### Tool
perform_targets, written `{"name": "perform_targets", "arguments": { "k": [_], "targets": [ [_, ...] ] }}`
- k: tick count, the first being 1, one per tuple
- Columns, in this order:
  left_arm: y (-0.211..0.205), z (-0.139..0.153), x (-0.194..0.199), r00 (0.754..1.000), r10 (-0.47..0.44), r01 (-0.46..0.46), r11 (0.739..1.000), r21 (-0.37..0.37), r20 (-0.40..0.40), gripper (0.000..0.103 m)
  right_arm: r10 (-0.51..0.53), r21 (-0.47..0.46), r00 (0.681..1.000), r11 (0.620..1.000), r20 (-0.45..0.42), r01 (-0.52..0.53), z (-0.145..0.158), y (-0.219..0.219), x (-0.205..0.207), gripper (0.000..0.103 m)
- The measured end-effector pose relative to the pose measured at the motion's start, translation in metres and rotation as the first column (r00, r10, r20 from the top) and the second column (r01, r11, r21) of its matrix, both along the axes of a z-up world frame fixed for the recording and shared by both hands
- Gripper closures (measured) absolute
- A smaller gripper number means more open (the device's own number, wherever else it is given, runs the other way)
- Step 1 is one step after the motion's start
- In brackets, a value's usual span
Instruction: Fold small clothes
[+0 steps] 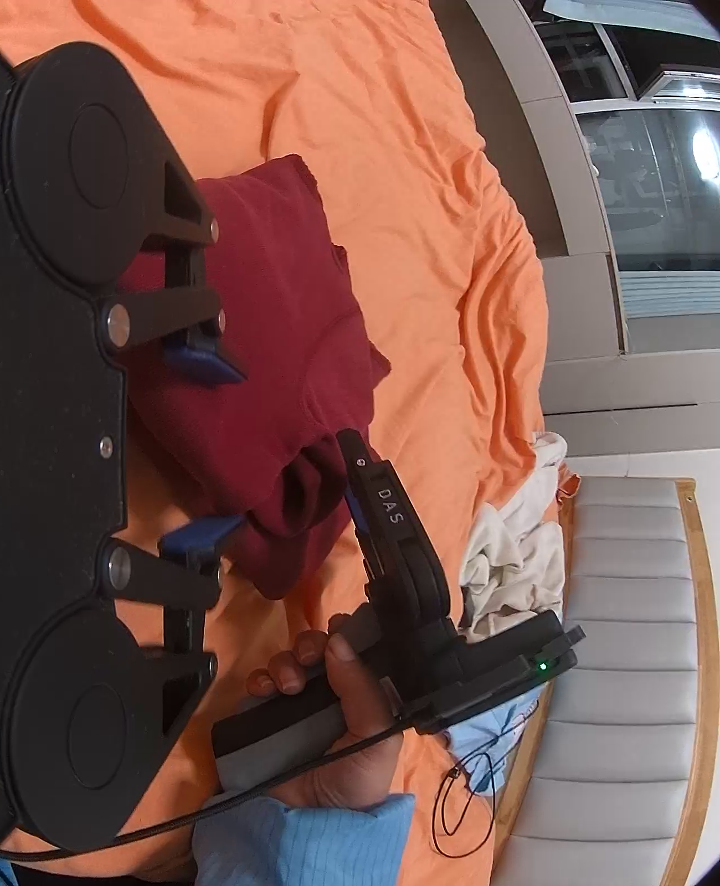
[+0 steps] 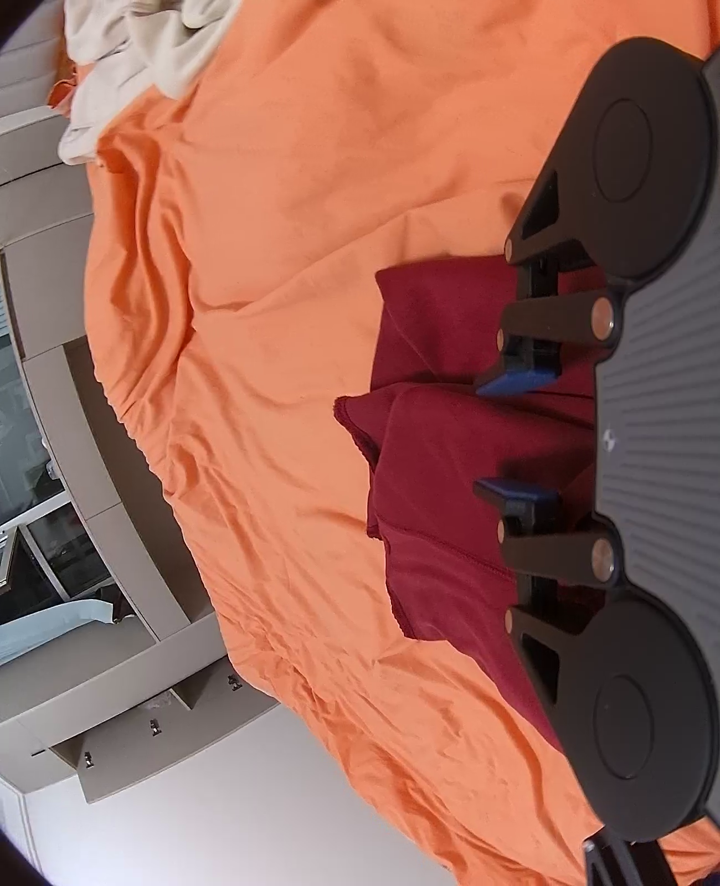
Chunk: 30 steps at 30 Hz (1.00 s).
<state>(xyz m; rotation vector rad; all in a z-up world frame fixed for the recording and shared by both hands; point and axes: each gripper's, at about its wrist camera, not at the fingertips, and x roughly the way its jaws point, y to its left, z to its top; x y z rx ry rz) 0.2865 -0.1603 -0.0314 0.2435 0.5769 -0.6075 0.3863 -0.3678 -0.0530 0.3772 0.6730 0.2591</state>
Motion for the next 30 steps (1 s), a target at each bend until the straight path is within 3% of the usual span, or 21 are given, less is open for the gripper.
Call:
{"name": "perform_targets", "arguments": {
  "k": [2, 3, 8, 15, 19, 23, 30],
  "targets": [
    [0.001, 0.000, 0.003, 1.000, 0.006, -0.006, 1.000, -0.023, -0.010, 0.071, -0.001, -0.008, 1.000, 1.000, 0.007, 0.001, 0.001, 0.001, 0.000, 0.089],
    [0.002, 0.001, 0.003, 1.000, 0.005, -0.006, 0.999, -0.040, -0.013, 0.075, -0.001, -0.011, 1.000, 1.000, 0.013, 0.001, 0.001, 0.001, -0.001, 0.094],
    [0.002, 0.000, 0.007, 1.000, 0.019, -0.019, 0.998, -0.059, -0.007, 0.088, -0.012, -0.022, 0.996, 1.000, 0.084, 0.014, 0.012, 0.001, -0.003, 0.097],
    [-0.006, 0.013, 0.011, 0.998, 0.054, -0.051, 0.992, -0.114, 0.025, 0.090, -0.046, -0.076, 0.980, 0.995, 0.193, 0.062, 0.033, -0.005, -0.005, 0.098],
    [-0.021, 0.025, 0.017, 0.998, 0.059, -0.053, 0.985, -0.162, 0.030, 0.090, -0.108, -0.055, 0.972, 0.991, 0.211, 0.122, 0.038, -0.023, -0.006, 0.098],
    [-0.042, 0.023, 0.021, 1.000, 0.027, -0.025, 0.984, -0.176, 0.009, 0.090, -0.161, -0.035, 0.973, 0.985, 0.165, 0.169, 0.034, -0.042, -0.001, 0.098],
    [-0.058, -0.003, 0.025, 0.997, 0.002, -0.012, 0.991, -0.130, -0.076, 0.090, -0.187, -0.057, 0.980, 0.980, 0.067, 0.191, 0.019, -0.049, 0.008, 0.099]
  ]
}}
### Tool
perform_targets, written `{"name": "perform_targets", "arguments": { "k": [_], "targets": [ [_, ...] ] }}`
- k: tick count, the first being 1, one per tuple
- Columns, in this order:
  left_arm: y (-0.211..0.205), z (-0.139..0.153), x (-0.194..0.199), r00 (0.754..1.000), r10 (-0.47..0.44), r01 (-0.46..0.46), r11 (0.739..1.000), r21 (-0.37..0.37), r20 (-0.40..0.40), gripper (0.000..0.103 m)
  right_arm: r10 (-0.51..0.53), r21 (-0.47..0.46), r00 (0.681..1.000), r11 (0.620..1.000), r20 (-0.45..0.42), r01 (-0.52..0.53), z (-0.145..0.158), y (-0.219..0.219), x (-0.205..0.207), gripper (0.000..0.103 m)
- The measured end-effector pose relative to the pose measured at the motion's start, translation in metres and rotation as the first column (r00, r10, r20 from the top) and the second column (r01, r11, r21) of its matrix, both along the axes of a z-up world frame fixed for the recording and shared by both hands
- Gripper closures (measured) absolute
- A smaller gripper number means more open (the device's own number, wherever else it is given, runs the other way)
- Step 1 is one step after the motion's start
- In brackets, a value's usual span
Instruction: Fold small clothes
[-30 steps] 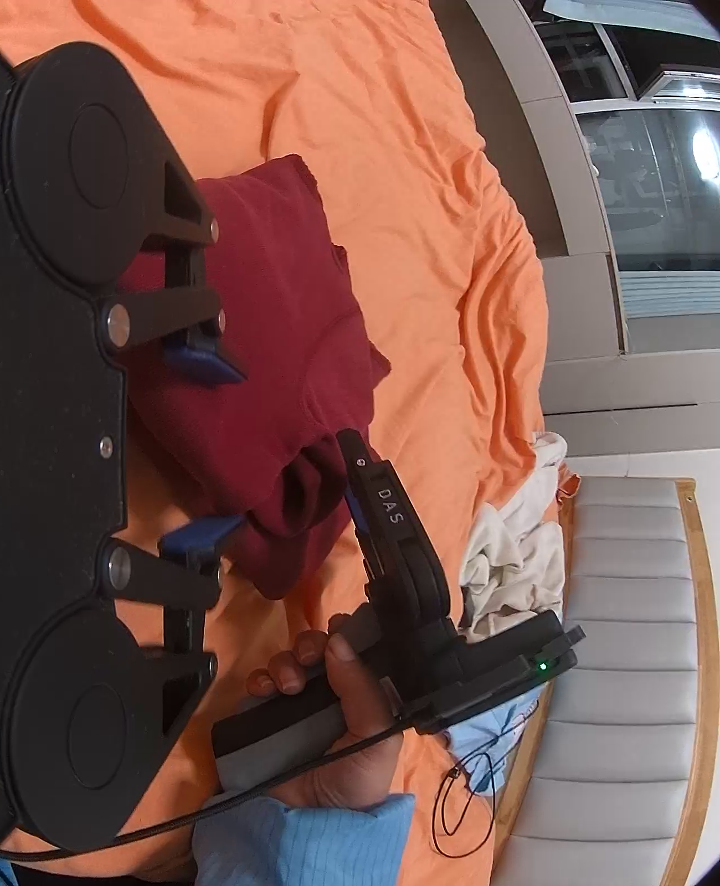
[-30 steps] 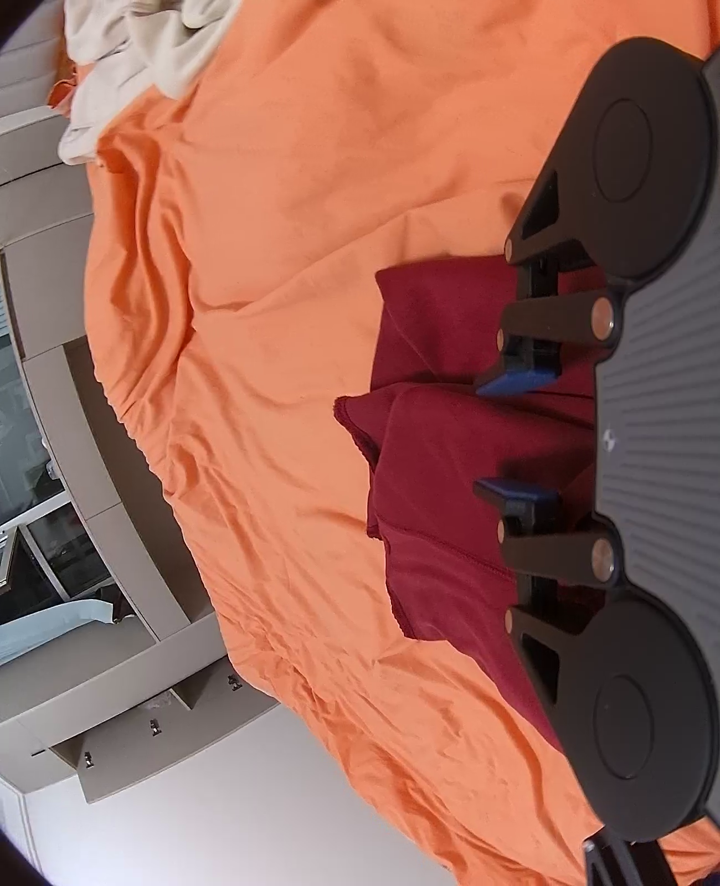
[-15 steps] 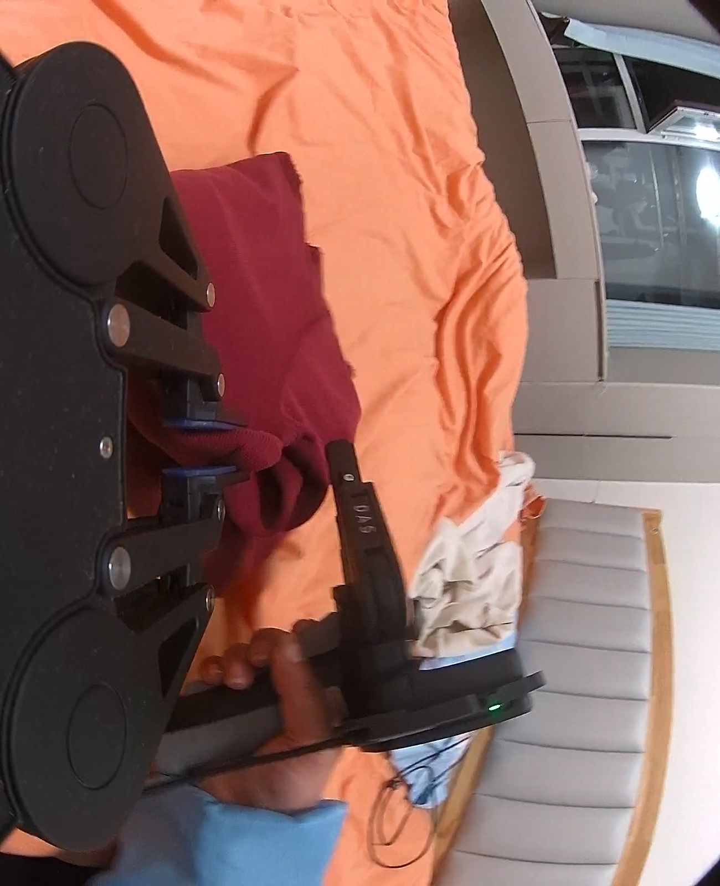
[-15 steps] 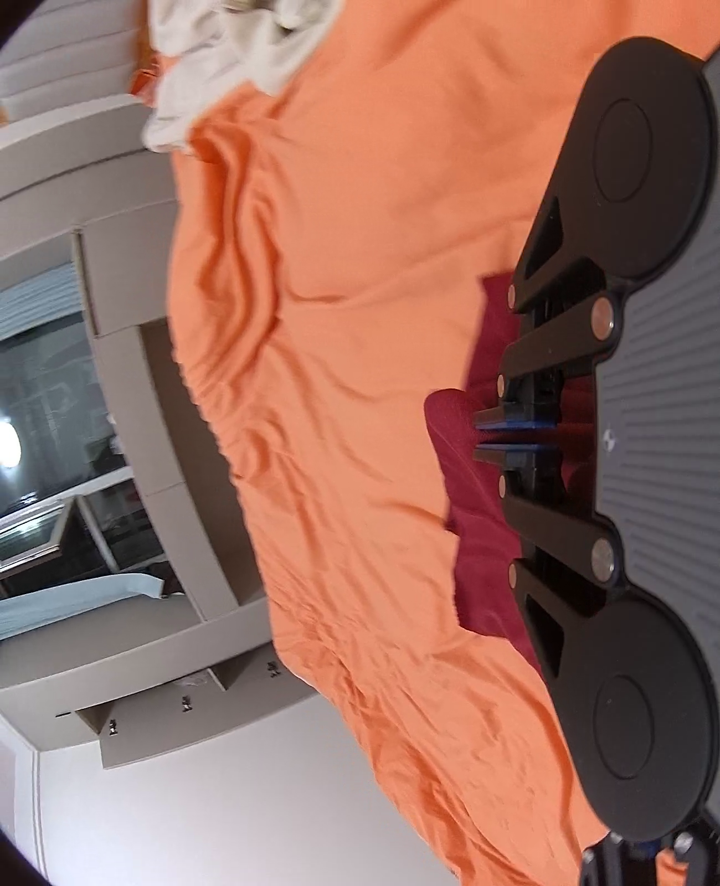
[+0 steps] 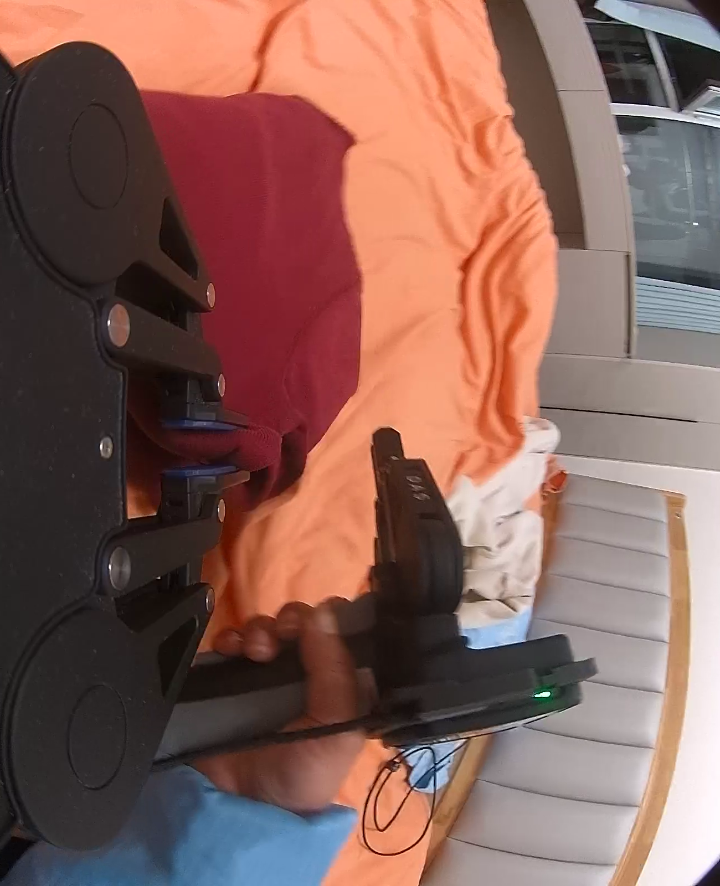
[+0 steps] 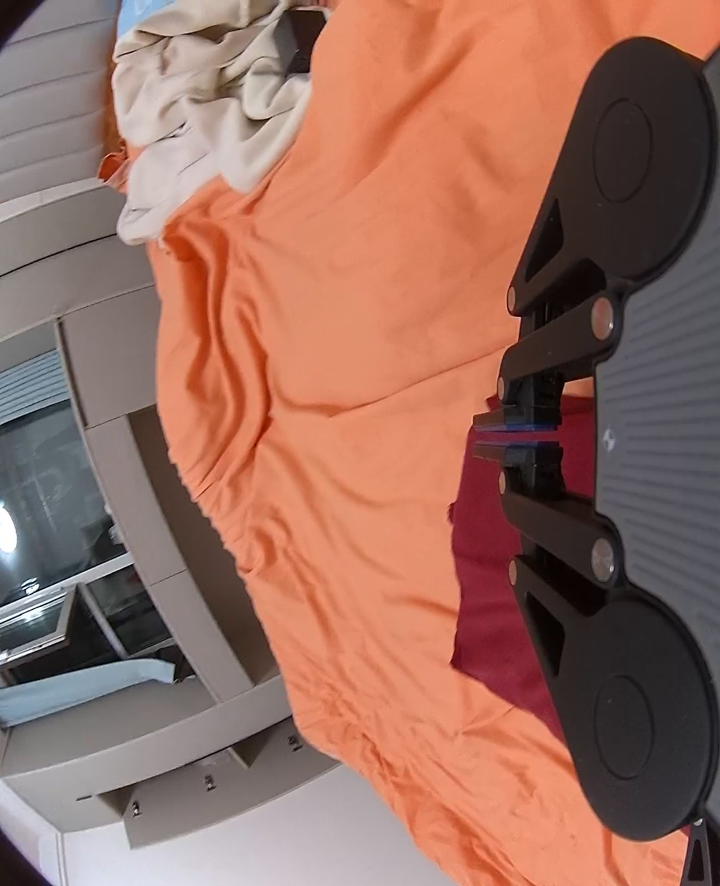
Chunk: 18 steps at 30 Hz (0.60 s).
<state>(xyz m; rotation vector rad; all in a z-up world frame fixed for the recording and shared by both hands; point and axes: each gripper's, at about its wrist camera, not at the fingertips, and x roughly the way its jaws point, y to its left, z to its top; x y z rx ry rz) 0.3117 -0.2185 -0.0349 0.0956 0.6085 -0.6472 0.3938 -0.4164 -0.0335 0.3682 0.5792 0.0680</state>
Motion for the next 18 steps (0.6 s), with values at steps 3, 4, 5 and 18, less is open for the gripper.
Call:
{"name": "perform_targets", "arguments": {
  "k": [3, 4, 5, 18],
  "targets": [
    [0.003, -0.002, 0.000, 1.000, -0.004, 0.004, 1.000, -0.001, -0.014, 0.088, 0.007, -0.003, 1.000, 1.000, -0.008, -0.007, -0.001, 0.004, -0.001, 0.096],
    [0.004, -0.002, 0.000, 1.000, -0.007, 0.007, 1.000, -0.002, -0.016, 0.086, 0.009, -0.003, 1.000, 1.000, -0.010, -0.009, -0.001, 0.005, -0.002, 0.095],
    [0.005, -0.002, 0.000, 1.000, -0.012, 0.012, 1.000, -0.006, -0.021, 0.084, 0.010, -0.003, 1.000, 1.000, -0.012, -0.010, -0.001, 0.005, -0.002, 0.093],
    [0.027, 0.018, -0.006, 0.995, 0.079, -0.084, 0.993, -0.085, -0.053, 0.013, 0.007, -0.070, 0.998, 0.997, -0.066, -0.012, -0.004, 0.014, 0.000, 0.014]
  ]
}}
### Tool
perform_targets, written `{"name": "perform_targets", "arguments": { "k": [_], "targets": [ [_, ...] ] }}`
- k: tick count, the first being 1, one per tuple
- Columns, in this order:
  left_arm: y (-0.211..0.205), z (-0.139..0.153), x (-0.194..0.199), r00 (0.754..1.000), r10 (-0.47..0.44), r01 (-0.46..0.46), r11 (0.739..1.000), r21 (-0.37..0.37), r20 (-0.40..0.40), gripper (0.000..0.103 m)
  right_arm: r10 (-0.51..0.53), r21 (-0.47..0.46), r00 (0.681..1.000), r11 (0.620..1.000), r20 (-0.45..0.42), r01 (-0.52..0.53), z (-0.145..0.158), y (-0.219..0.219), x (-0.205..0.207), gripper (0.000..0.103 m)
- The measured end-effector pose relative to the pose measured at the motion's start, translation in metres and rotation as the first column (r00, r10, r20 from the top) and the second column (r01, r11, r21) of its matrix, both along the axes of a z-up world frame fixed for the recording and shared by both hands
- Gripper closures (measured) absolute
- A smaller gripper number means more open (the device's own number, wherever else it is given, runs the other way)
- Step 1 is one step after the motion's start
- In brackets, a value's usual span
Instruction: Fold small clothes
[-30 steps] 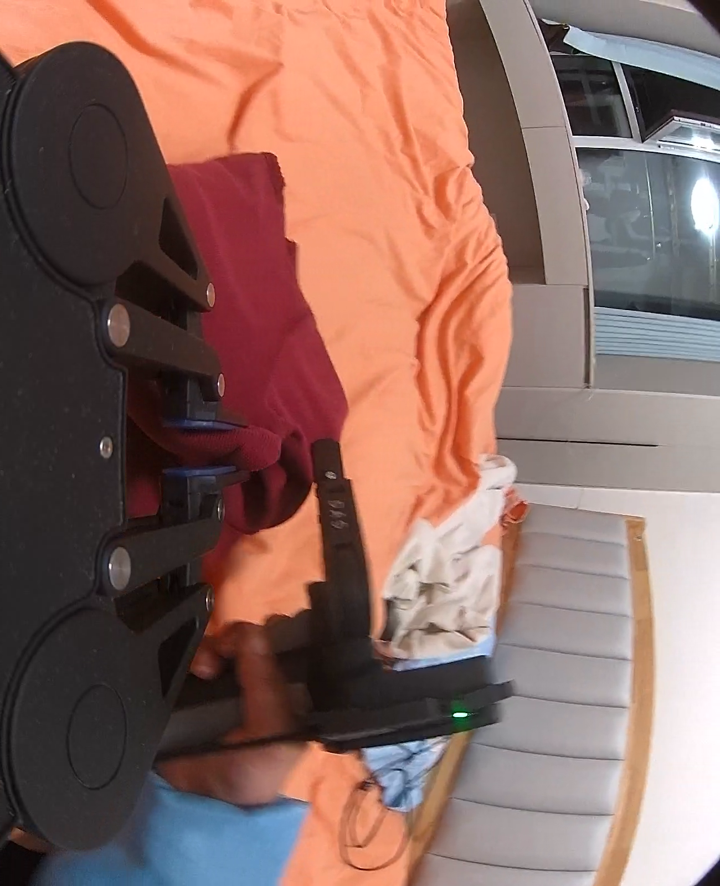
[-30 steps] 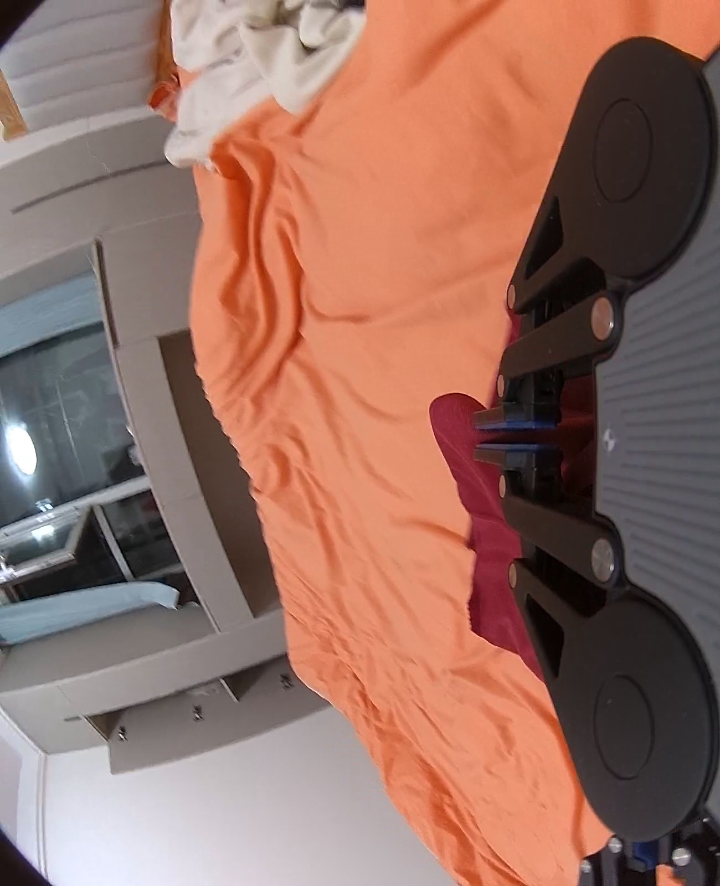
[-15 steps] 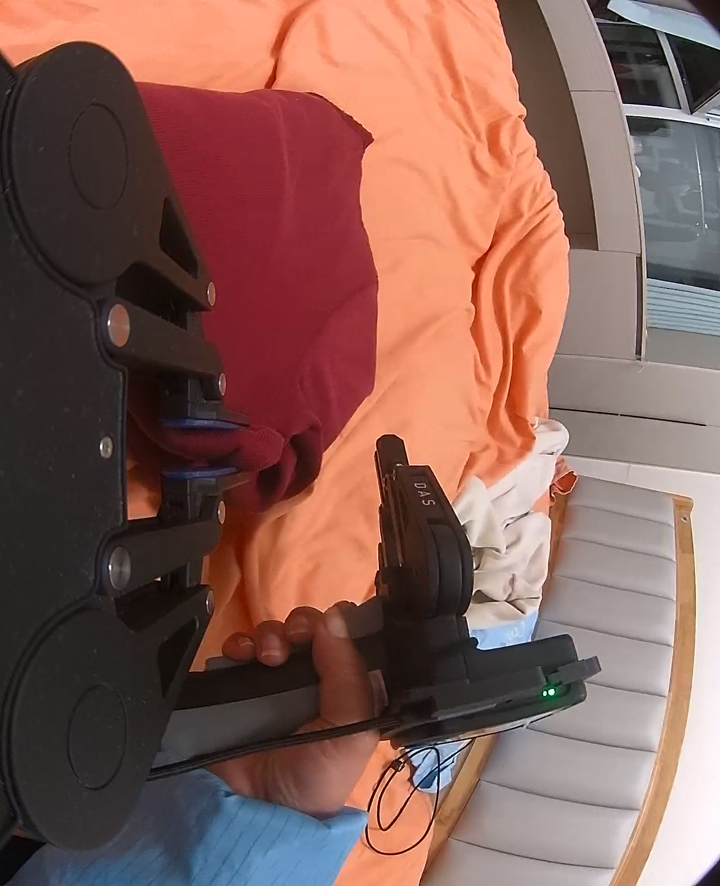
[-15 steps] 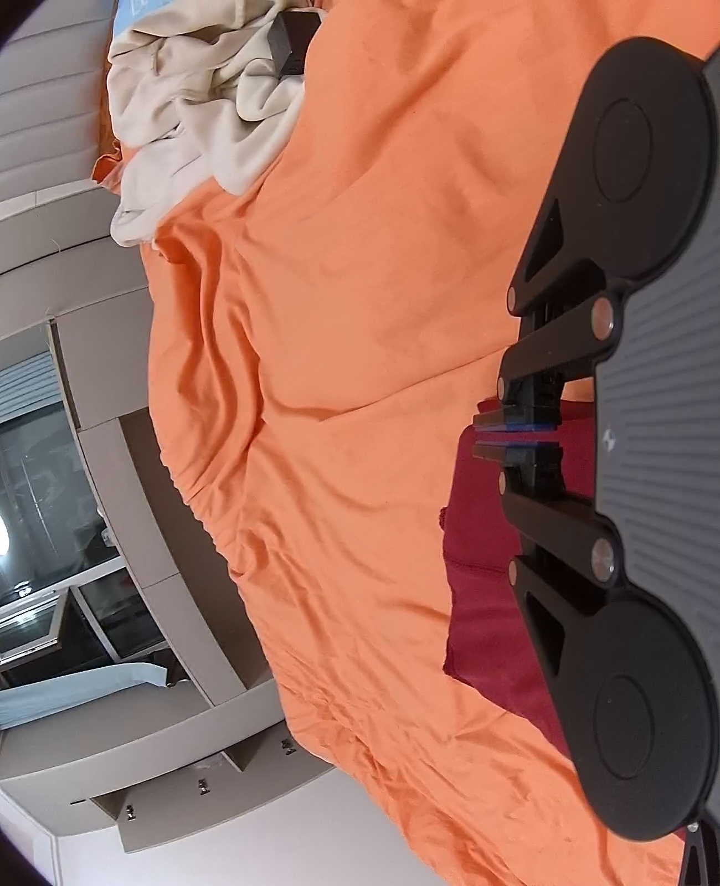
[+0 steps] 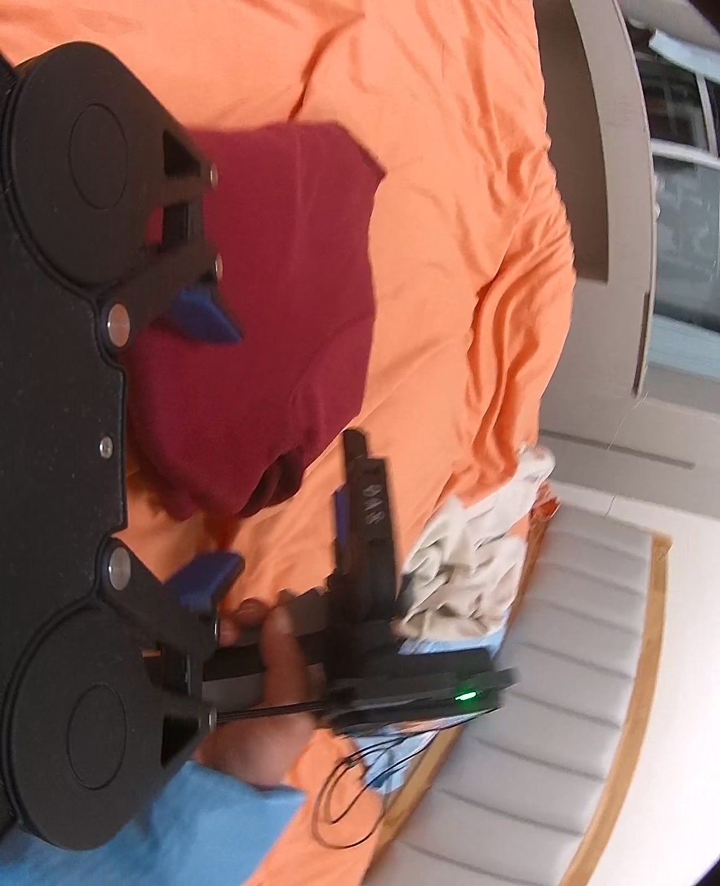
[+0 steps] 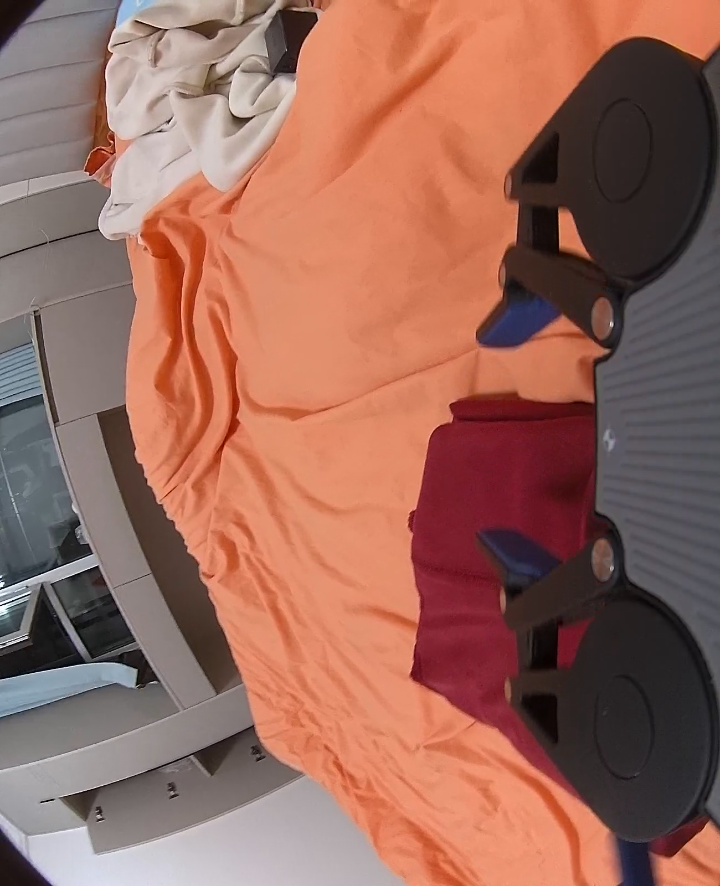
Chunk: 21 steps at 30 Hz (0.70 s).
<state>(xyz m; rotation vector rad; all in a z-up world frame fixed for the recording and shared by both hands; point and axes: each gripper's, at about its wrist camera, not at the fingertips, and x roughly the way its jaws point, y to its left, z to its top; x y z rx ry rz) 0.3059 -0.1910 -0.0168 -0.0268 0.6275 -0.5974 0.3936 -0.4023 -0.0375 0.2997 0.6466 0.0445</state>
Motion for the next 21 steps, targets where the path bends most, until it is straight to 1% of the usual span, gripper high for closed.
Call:
{"name": "perform_targets", "arguments": {
  "k": [2, 3, 6, 10, 15, 21],
  "targets": [
    [0.006, 0.005, 0.001, 0.999, 0.043, -0.043, 0.999, 0.007, 0.011, 0.001, -0.009, -0.024, 1.000, 1.000, -0.007, 0.009, -0.001, 0.001, 0.001, 0.008],
    [0.008, 0.007, 0.002, 0.997, 0.070, -0.070, 0.997, 0.015, 0.018, 0.001, -0.011, -0.032, 1.000, 0.999, -0.010, 0.011, -0.001, 0.001, 0.000, 0.006],
    [0.017, 0.011, 0.009, 0.990, 0.138, -0.139, 0.990, 0.037, 0.018, 0.001, -0.012, -0.048, 1.000, 0.999, -0.024, 0.011, -0.002, 0.003, 0.001, 0.001],
    [0.032, 0.010, 0.021, 0.976, 0.217, -0.217, 0.975, 0.045, 0.000, 0.001, -0.001, -0.045, 0.999, 0.999, -0.044, -0.001, -0.005, 0.003, 0.003, 0.000],
    [0.048, 0.004, 0.032, 0.959, 0.282, -0.281, 0.959, 0.040, -0.010, 0.001, 0.006, -0.076, 0.996, 0.997, -0.086, -0.013, -0.010, 0.006, 0.006, 0.000],
    [0.061, -0.013, 0.046, 0.934, 0.355, -0.350, 0.933, 0.083, -0.052, 0.001, 0.027, -0.122, 0.988, 0.991, -0.153, -0.046, -0.019, 0.010, 0.010, 0.000]
  ]
}}
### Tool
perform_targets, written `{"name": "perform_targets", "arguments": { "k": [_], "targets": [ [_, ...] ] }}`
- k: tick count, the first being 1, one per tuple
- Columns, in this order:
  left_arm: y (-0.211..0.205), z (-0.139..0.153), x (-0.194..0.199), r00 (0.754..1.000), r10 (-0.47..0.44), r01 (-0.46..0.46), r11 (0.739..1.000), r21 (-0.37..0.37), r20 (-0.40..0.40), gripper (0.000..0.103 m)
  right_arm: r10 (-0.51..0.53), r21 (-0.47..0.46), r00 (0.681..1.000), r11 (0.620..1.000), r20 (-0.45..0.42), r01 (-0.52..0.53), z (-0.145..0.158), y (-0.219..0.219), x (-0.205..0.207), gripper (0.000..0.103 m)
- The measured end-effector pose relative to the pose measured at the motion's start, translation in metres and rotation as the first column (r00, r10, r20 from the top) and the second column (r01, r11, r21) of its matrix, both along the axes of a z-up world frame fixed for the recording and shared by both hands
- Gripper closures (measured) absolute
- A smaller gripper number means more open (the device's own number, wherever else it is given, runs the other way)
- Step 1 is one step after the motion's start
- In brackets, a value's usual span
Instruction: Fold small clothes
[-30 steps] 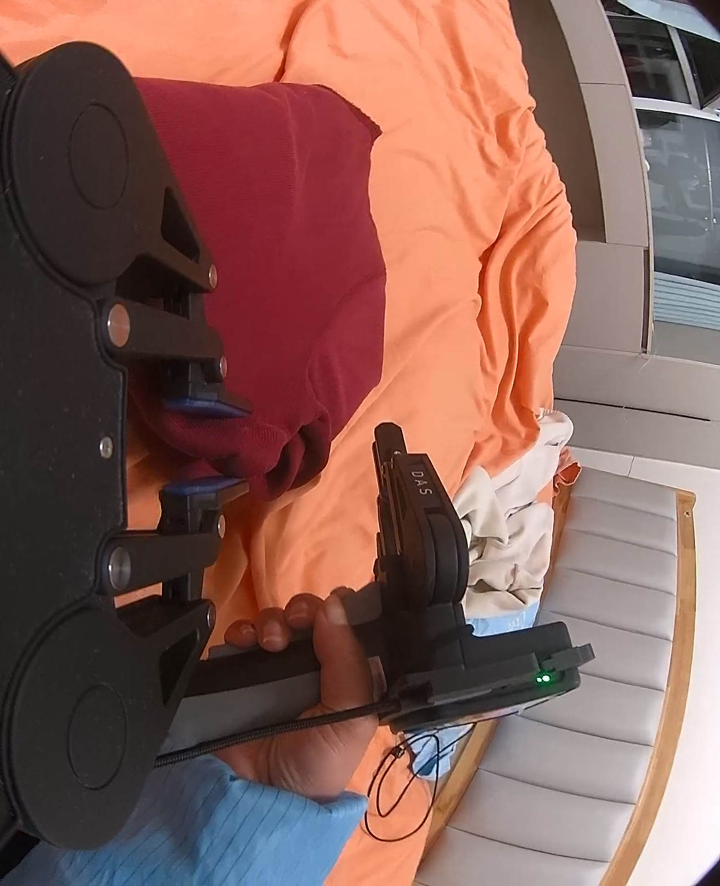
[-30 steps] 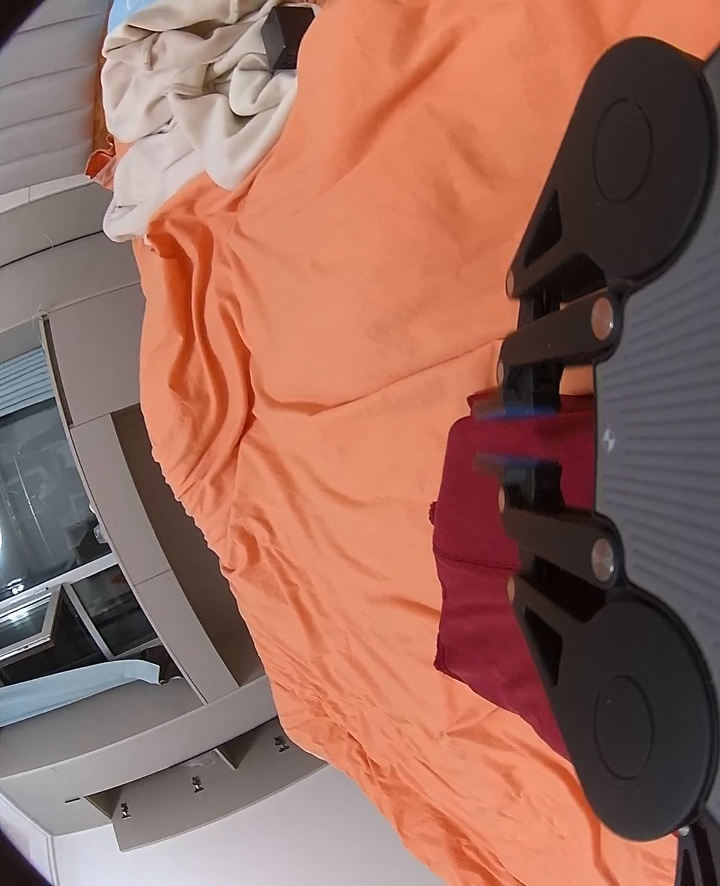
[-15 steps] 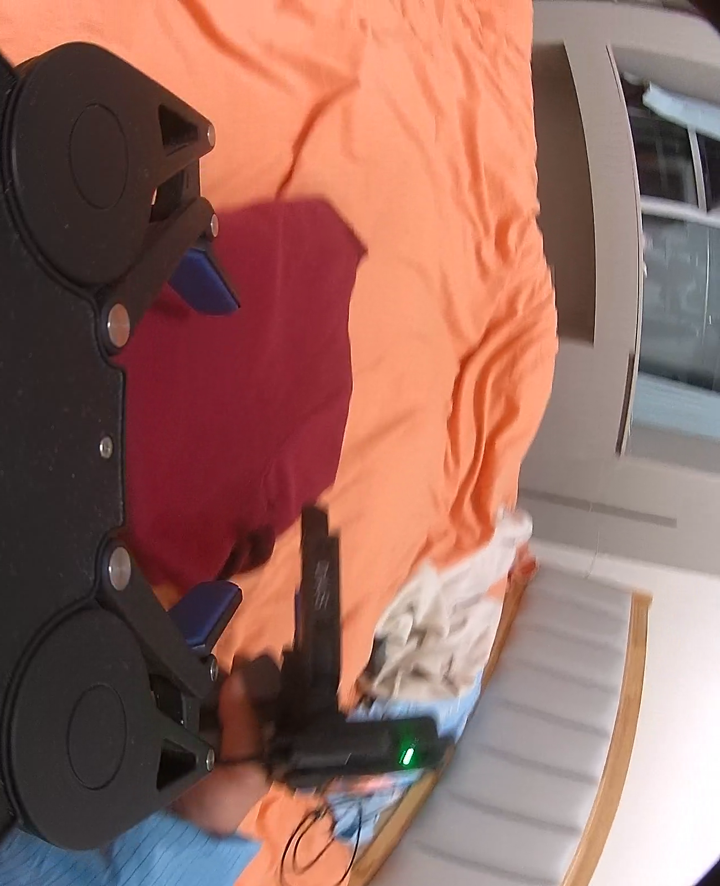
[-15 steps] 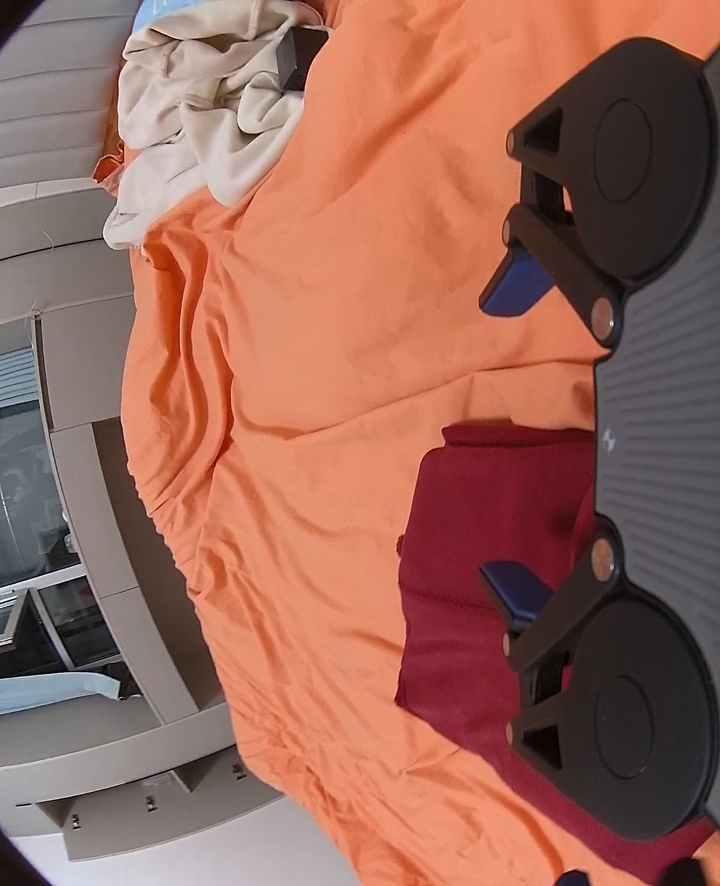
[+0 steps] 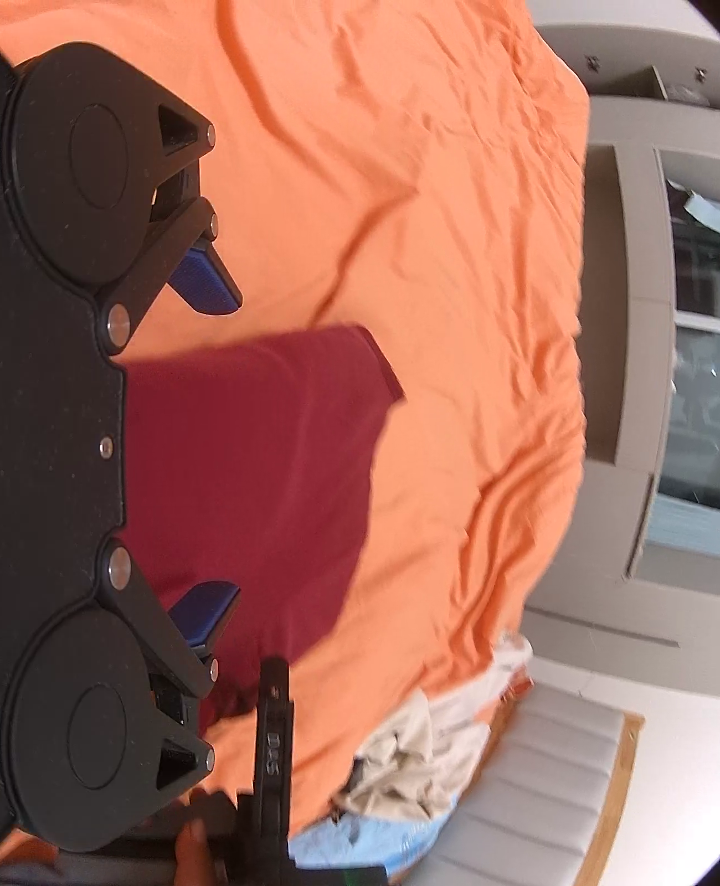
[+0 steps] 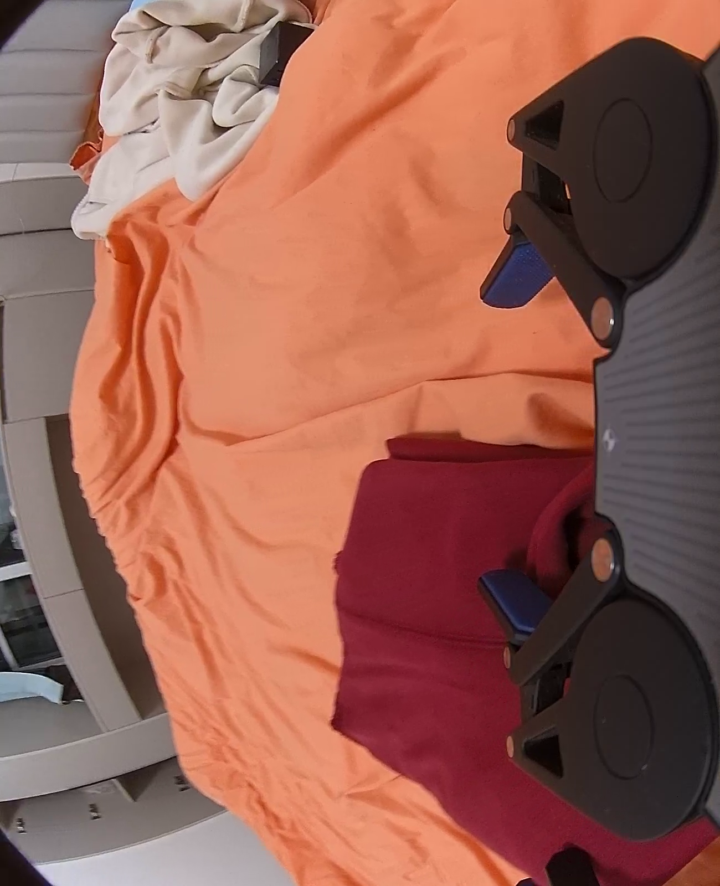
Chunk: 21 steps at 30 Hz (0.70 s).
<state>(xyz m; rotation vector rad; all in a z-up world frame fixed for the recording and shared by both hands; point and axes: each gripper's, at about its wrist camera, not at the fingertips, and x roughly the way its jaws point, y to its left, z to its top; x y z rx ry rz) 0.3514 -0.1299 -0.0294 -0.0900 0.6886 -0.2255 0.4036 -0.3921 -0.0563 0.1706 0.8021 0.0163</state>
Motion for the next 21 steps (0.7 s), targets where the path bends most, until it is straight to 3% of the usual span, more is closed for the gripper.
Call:
{"name": "perform_targets", "arguments": {
  "k": [5, 8, 11, 17, 21],
  "targets": [
    [0.015, -0.024, 0.002, 0.997, 0.019, -0.021, 0.999, -0.032, -0.072, 0.001, 0.133, -0.151, 0.990, 0.979, -0.046, -0.138, -0.001, 0.012, -0.009, 0.000],
    [0.031, -0.042, -0.001, 0.993, 0.022, -0.034, 0.994, -0.104, -0.116, 0.000, 0.205, -0.199, 0.978, 0.958, -0.037, -0.208, 0.003, 0.015, -0.022, 0.000],
    [0.043, -0.053, -0.003, 0.991, 0.022, -0.045, 0.983, -0.180, -0.130, 0.000, 0.214, -0.139, 0.977, 0.967, -0.015, -0.214, 0.010, 0.004, -0.028, 0.000],
    [0.047, -0.062, -0.006, 0.994, 0.011, -0.033, 0.979, -0.203, -0.107, 0.000, 0.084, 0.018, 0.995, 0.996, 0.049, -0.085, 0.018, -0.030, -0.022, 0.000],
    [0.046, -0.062, -0.006, 0.995, 0.013, -0.033, 0.978, -0.208, -0.096, 0.000, 0.093, 0.131, 0.989, 0.985, 0.114, -0.108, 0.015, -0.031, -0.016, 0.000]
  ]
}}
